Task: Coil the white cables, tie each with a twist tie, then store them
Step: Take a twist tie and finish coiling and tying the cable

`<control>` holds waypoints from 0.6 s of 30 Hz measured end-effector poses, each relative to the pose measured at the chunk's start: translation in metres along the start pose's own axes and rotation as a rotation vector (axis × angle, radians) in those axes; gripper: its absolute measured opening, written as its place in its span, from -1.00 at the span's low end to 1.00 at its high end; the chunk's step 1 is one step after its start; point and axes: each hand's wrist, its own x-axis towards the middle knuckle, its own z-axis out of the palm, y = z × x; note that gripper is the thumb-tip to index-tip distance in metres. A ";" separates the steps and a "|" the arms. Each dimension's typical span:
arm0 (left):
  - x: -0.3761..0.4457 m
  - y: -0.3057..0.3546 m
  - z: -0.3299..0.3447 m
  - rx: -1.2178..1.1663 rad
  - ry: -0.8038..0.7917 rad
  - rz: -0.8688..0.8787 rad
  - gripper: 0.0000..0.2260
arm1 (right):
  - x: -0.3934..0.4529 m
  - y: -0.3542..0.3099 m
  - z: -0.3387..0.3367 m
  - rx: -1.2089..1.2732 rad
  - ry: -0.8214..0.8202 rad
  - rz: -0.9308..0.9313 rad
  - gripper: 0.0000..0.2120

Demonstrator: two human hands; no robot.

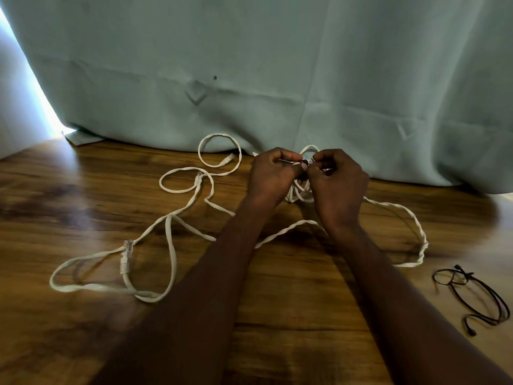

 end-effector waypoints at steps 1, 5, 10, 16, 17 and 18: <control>0.000 0.000 0.000 -0.008 -0.005 0.000 -0.82 | 0.000 0.000 0.001 0.022 0.014 0.026 -0.85; 0.001 0.000 0.003 -0.035 -0.007 -0.008 -0.82 | -0.001 -0.002 0.003 0.019 0.070 0.067 -0.88; 0.000 -0.003 0.008 -0.073 0.029 -0.053 -0.82 | -0.003 -0.001 0.007 -0.007 0.070 0.082 -0.87; 0.002 -0.008 0.005 -0.114 -0.006 -0.081 -0.83 | -0.001 0.003 0.006 -0.129 0.022 -0.021 -0.86; 0.002 -0.008 0.005 -0.117 -0.008 -0.079 -0.83 | 0.000 0.004 0.006 -0.154 0.015 -0.038 -0.87; 0.002 -0.009 0.006 -0.120 -0.013 -0.074 -0.83 | 0.000 0.004 0.005 -0.176 0.013 -0.050 -0.87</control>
